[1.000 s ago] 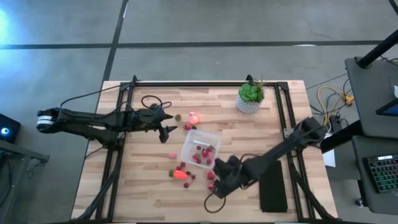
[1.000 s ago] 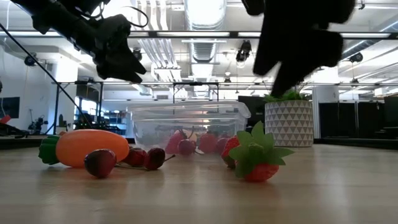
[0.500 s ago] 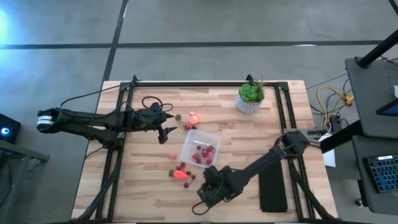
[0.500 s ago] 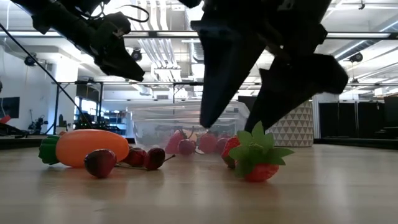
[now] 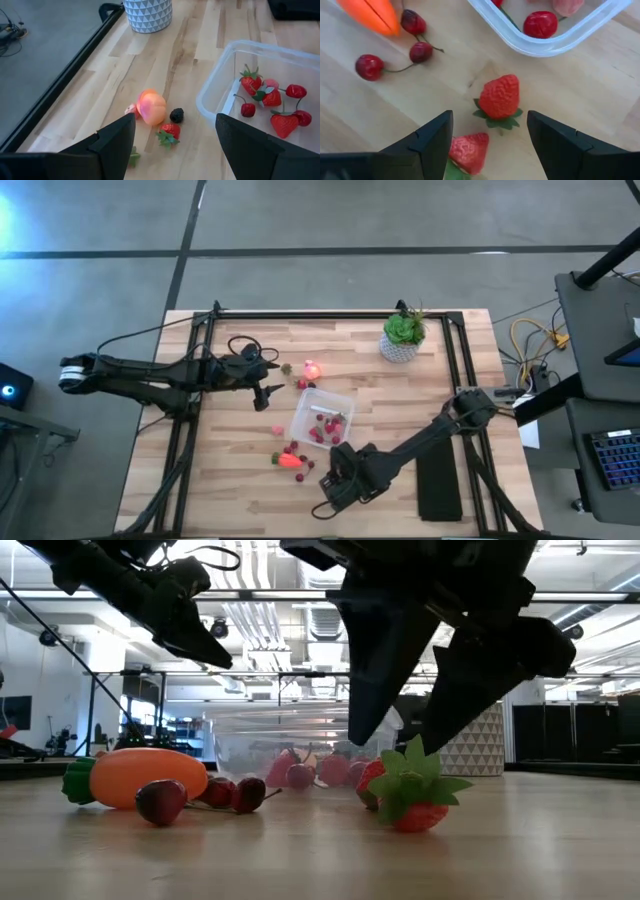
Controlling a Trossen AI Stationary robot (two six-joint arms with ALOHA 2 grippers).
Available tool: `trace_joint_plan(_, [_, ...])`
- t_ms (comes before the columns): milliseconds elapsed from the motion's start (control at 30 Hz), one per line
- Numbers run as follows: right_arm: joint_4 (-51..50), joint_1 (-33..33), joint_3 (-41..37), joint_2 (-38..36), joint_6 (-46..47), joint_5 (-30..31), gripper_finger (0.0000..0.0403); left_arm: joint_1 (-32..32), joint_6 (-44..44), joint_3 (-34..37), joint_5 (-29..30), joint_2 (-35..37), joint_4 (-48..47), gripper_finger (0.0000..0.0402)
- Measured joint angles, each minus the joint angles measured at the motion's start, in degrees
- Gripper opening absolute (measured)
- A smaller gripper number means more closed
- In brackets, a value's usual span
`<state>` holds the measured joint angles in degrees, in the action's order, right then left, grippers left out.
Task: Pick and placing Produce into tupperware
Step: Put the red strawberry into the transparent container
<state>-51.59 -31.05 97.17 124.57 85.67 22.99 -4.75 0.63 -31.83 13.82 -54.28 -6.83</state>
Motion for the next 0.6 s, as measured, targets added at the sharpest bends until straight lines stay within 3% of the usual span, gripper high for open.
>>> trace_joint_plan(367, [0.5, 2.95, -2.53, 0.02, -0.63, -0.45, 0.0247, 0.0, -0.12, 0.0, 0.07, -0.01, 0.38, 0.0262])
trace_joint_plan(600, [7.16, 3.33, -5.57, 0.04, -0.83, -2.42, 0.0247, -0.02, -0.16, 0.0, 0.09, -0.01, 0.37, 0.0262])
